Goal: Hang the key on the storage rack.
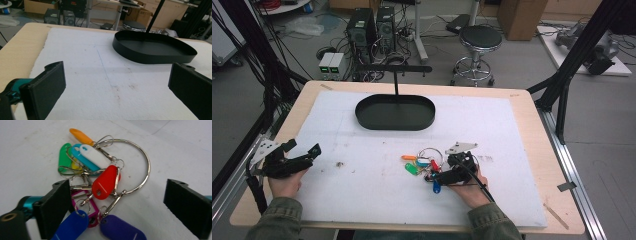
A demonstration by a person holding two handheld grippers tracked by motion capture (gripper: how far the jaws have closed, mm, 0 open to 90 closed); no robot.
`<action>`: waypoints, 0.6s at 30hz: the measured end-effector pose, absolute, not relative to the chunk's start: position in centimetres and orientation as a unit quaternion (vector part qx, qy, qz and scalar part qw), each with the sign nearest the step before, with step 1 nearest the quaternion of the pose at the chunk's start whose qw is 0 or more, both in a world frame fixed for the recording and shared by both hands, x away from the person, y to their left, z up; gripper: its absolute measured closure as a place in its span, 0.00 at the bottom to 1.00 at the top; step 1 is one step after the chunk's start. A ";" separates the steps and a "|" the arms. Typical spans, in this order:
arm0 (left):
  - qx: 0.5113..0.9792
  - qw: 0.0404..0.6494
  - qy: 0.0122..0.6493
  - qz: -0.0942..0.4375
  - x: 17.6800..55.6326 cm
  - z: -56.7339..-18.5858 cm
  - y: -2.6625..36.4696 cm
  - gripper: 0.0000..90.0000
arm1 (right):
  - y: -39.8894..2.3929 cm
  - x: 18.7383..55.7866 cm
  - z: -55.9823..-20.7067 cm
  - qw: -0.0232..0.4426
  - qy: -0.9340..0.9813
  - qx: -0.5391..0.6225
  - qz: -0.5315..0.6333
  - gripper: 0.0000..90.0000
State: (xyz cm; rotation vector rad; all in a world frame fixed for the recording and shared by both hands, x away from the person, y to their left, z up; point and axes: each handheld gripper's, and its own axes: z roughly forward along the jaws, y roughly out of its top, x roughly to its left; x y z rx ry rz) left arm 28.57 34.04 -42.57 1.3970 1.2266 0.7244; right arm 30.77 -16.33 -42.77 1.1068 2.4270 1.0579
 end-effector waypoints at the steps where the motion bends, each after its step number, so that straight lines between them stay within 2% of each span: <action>1: 0.588 0.542 0.517 0.305 28.6 -42.6 34.0 0.02 | -16.3 30.8 -42.8 0.136 0.838 0.382 0.365 0.12; 3: 0.588 0.542 0.517 0.305 28.6 -42.6 34.0 0.02 | -16.3 31.1 -42.6 0.119 0.834 0.387 0.375 0.16; 18: 0.589 0.542 0.516 0.305 28.6 -42.6 34.0 0.02 | -14.4 31.8 -42.8 0.102 0.844 0.380 0.365 0.28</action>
